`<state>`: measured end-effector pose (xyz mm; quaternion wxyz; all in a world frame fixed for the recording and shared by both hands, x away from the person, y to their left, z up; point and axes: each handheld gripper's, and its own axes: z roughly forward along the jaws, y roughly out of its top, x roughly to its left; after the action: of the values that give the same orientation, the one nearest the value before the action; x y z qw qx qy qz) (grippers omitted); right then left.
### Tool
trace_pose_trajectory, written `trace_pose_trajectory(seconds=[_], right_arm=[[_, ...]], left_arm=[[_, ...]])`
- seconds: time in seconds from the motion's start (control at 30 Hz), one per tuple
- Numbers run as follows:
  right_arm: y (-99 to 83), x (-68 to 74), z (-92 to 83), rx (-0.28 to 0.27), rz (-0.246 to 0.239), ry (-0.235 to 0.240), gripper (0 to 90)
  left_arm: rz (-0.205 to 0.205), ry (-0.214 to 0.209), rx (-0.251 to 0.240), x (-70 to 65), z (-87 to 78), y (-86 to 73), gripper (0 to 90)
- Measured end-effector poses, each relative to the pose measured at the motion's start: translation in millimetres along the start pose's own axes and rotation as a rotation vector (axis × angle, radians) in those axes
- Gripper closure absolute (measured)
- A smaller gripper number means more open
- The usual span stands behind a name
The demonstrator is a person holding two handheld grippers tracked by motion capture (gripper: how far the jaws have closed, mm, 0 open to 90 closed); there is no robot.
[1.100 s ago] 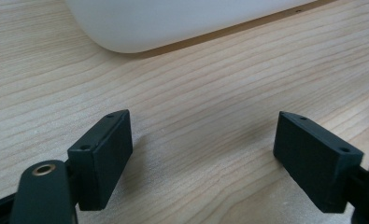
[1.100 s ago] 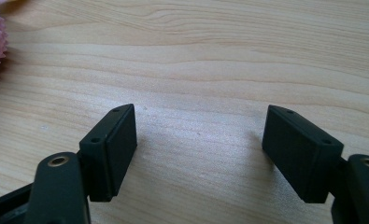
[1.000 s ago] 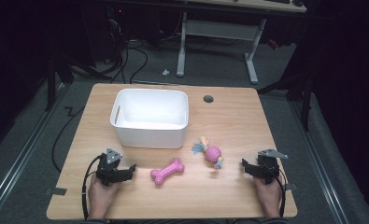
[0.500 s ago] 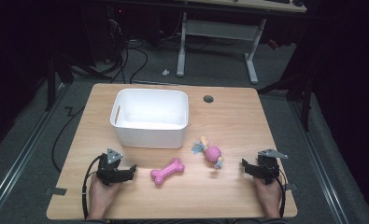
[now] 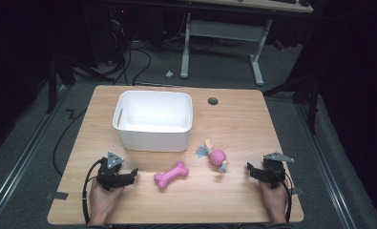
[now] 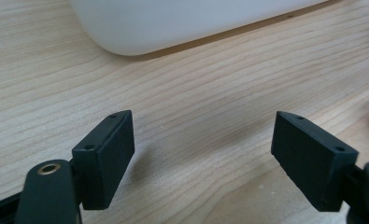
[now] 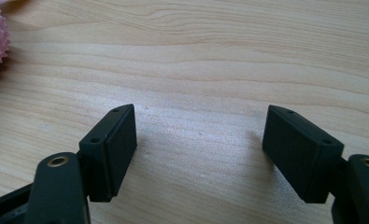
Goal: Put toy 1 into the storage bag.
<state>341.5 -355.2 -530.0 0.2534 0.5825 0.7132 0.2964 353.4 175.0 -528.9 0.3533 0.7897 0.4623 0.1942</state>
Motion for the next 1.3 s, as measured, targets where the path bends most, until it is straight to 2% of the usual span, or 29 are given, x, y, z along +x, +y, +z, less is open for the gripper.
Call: trace_pose_trajectory(seconds=[0.2,0.67,1.07,1.3], right_arm=[[-0.1,0.0,0.0,-0.001,-0.001,0.0,26.1],[-0.1,0.1,0.0,-0.001,-0.001,0.001,26.1],[-0.1,0.1,0.0,-0.001,-0.001,0.001,26.1],[-0.1,0.1,0.0,-0.001,-0.001,0.001,26.1]], left_arm=[[0.015,-0.031,0.0,-4.5,-9.7,6.5,25.0],[0.041,-0.084,-0.047,-15.5,-26.2,22.4,27.2],[0.095,-0.146,-0.048,-37.4,-30.6,41.6,30.1],[0.158,-0.165,-0.024,-56.1,-27.8,56.9,32.1]])
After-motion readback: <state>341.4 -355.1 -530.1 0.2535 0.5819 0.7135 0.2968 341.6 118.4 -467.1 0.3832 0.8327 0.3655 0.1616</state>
